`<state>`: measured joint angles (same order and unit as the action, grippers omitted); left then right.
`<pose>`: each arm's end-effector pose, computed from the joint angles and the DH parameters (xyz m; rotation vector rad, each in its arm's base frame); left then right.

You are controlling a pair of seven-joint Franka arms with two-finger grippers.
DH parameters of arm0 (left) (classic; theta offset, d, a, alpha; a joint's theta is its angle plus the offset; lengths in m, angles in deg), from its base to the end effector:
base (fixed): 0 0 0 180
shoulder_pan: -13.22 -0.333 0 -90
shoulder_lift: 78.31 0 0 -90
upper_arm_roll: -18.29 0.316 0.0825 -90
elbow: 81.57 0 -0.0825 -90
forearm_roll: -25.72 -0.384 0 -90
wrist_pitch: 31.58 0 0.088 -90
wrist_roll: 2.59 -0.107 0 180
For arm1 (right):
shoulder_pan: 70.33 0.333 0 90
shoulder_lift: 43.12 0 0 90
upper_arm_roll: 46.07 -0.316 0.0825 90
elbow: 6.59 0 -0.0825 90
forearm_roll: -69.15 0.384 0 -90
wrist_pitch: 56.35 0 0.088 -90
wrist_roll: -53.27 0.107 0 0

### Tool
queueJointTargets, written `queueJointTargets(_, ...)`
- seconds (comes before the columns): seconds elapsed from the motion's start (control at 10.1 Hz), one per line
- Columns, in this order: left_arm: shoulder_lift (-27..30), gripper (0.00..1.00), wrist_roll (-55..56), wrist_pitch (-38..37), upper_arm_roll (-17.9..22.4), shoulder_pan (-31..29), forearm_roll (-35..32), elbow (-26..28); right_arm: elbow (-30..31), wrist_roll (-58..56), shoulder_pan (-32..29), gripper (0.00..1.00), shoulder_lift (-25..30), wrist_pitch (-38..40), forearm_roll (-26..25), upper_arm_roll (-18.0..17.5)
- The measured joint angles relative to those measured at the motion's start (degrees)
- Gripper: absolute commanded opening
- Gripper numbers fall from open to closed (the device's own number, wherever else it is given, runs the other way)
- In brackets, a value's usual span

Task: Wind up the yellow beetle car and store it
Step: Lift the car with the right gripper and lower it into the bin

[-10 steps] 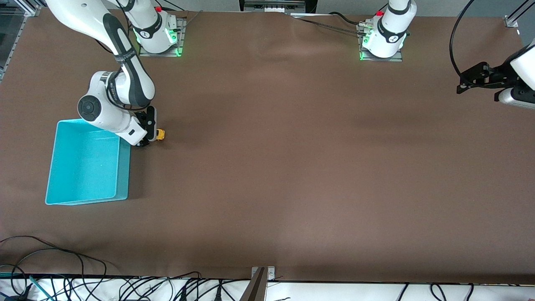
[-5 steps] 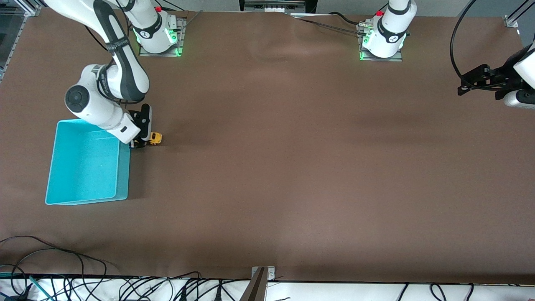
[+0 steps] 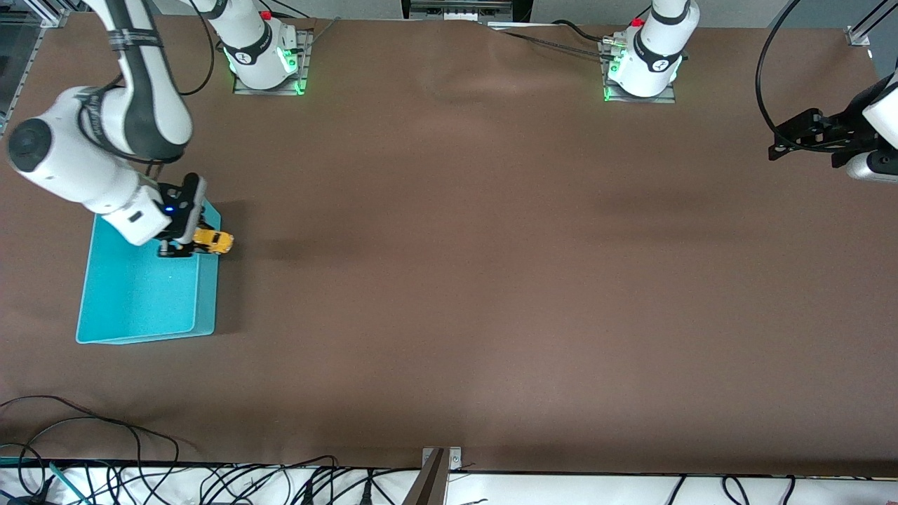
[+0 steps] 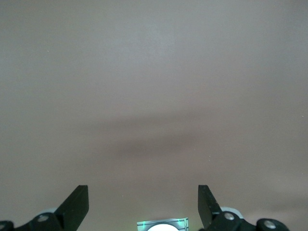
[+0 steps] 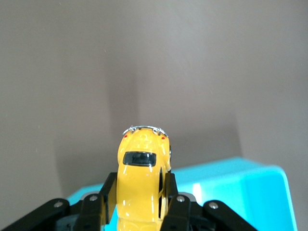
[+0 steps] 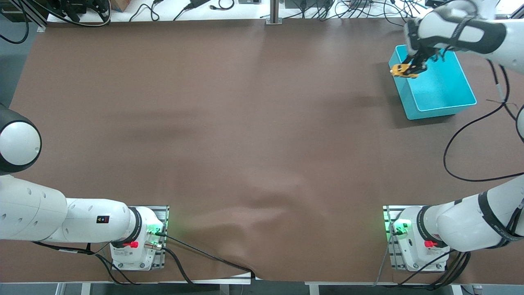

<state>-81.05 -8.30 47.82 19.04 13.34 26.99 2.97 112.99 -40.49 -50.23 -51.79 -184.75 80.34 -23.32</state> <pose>0.5497 0.0032 0.6273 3.1022 -0.1416 -0.2117 0.5700 -0.0168 0.3599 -2.2863 -2.0760 -0.1282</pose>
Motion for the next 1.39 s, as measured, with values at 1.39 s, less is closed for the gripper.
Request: queueJointTargets(1.39,0.0,1.00,0.0,0.0,0.0,0.0,0.0,0.1,-1.1,4.6,-8.8,0.00,-17.2,-2.2,5.5,9.3)
